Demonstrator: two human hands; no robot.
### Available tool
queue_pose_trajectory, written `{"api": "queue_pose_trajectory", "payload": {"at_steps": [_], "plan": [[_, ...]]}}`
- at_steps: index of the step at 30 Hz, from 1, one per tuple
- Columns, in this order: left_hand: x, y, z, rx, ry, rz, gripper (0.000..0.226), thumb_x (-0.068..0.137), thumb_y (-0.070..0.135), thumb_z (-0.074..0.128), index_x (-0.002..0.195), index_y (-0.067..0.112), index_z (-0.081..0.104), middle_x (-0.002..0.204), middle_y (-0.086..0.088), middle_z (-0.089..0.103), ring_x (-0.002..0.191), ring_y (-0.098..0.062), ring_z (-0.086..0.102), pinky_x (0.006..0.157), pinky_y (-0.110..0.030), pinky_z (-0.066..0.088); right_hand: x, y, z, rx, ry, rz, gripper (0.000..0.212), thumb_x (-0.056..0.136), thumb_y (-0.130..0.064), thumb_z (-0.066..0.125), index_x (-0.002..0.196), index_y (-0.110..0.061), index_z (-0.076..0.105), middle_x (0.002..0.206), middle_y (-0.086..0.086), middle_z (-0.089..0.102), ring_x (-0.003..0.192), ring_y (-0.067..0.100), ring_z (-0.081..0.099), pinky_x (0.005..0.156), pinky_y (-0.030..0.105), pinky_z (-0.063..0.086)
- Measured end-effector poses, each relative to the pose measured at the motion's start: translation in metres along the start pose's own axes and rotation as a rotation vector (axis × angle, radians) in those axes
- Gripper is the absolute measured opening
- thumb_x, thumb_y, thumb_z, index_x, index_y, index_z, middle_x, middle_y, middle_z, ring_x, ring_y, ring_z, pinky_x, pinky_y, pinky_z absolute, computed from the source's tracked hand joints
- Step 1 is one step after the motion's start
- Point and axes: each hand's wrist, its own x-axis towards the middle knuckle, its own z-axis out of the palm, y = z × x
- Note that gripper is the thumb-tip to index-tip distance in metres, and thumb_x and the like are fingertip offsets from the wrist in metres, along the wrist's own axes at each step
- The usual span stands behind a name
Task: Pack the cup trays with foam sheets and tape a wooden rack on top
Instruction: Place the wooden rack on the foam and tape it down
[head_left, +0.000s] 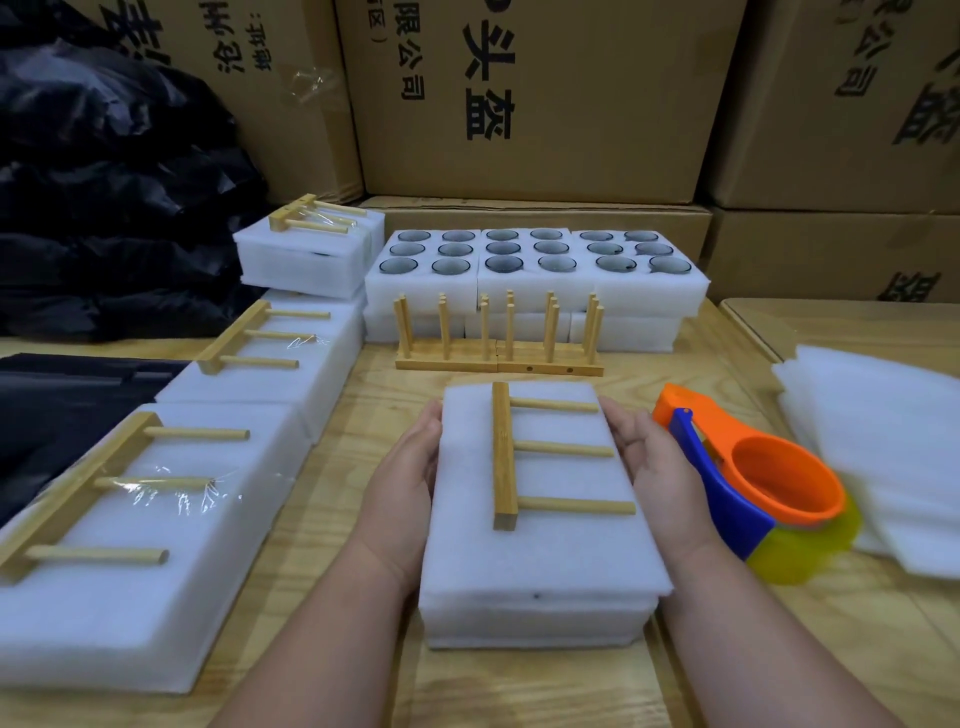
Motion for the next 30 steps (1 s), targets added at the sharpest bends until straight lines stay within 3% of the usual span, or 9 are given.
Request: {"api": "queue_pose_trajectory", "payload": {"at_steps": [3,5,7,8,12,16,18,25,30], "plan": [[-0.009,-0.002,-0.003,-0.019,-0.002,-0.025,0.038,0.104,0.019,0.046,0.11,0.035,0.08,0.119,0.008,0.075,0.107,-0.007,0.072,0.073,-0.022,0.059,-0.015,0.004,-0.003,-0.056,-0.008,-0.004,0.045,0.104,-0.047,0.039,0.115,-0.029,0.078,0.123,0.005,0.074,0.113,0.023,0.071,0.081,0.036,0.059],[-0.013,-0.002,-0.002,-0.036,0.012,-0.04,0.039,0.1,0.014,0.047,0.109,0.034,0.08,0.123,0.004,0.074,0.109,-0.015,0.073,0.073,-0.028,0.061,-0.024,0.002,0.0,-0.095,-0.03,-0.029,0.051,0.08,-0.062,0.067,0.117,-0.029,0.077,0.124,0.006,0.073,0.117,0.025,0.069,0.091,0.043,0.055],[-0.016,-0.003,-0.002,-0.028,0.002,-0.049,0.039,0.097,0.006,0.048,0.114,0.028,0.075,0.12,0.0,0.075,0.104,-0.02,0.074,0.07,-0.031,0.061,-0.03,0.003,-0.001,-0.112,-0.053,-0.042,0.072,0.052,-0.067,0.082,0.112,-0.028,0.079,0.119,0.006,0.075,0.111,0.021,0.072,0.083,0.038,0.059],[-0.017,-0.004,-0.001,-0.018,0.006,-0.054,0.041,0.098,0.002,0.046,0.119,0.026,0.072,0.119,0.0,0.076,0.103,-0.02,0.075,0.069,-0.031,0.061,-0.033,0.003,0.0,-0.104,-0.053,-0.049,0.073,0.048,-0.066,0.083,0.11,-0.028,0.08,0.116,0.006,0.076,0.106,0.019,0.073,0.076,0.033,0.06],[-0.022,-0.002,0.0,-0.004,-0.028,-0.03,0.05,0.097,-0.004,0.041,0.128,0.024,0.068,0.119,-0.002,0.076,0.102,-0.022,0.075,0.07,-0.031,0.061,-0.039,0.003,0.004,-0.059,-0.023,-0.056,0.056,0.065,-0.057,0.075,0.11,-0.024,0.08,0.115,0.007,0.077,0.104,0.02,0.074,0.071,0.03,0.061],[-0.026,0.0,0.001,-0.013,-0.054,0.002,0.062,0.096,-0.007,0.036,0.101,0.033,0.083,0.11,0.002,0.079,0.096,-0.016,0.076,0.068,-0.027,0.061,-0.046,0.002,0.007,0.013,-0.059,-0.047,0.037,0.07,-0.046,0.068,0.096,-0.024,0.084,0.101,0.003,0.08,0.09,0.017,0.077,0.062,0.028,0.061],[-0.027,0.0,0.002,-0.01,-0.07,0.016,0.061,0.094,-0.007,0.037,0.103,0.033,0.083,0.112,0.0,0.078,0.098,-0.017,0.076,0.07,-0.028,0.061,-0.049,0.0,0.008,0.024,-0.079,-0.056,0.033,0.069,-0.045,0.067,0.089,-0.026,0.085,0.094,0.0,0.08,0.083,0.015,0.078,0.058,0.027,0.06],[-0.028,0.0,0.001,0.001,-0.079,0.041,0.053,0.088,-0.001,0.045,0.108,0.033,0.081,0.117,-0.003,0.076,0.102,-0.021,0.075,0.073,-0.031,0.061,-0.052,-0.002,0.011,0.02,-0.062,-0.034,0.038,0.068,-0.045,0.066,0.094,-0.024,0.085,0.101,0.005,0.08,0.087,0.018,0.078,0.059,0.028,0.061],[-0.029,0.0,0.002,-0.016,-0.052,0.018,0.056,0.096,-0.007,0.037,0.11,0.026,0.08,0.116,-0.003,0.077,0.1,-0.02,0.076,0.07,-0.03,0.061,-0.055,-0.002,0.013,-0.052,-0.049,-0.069,0.043,0.066,-0.053,0.07,0.1,-0.029,0.083,0.104,0.002,0.08,0.092,0.016,0.077,0.063,0.027,0.061]]}}
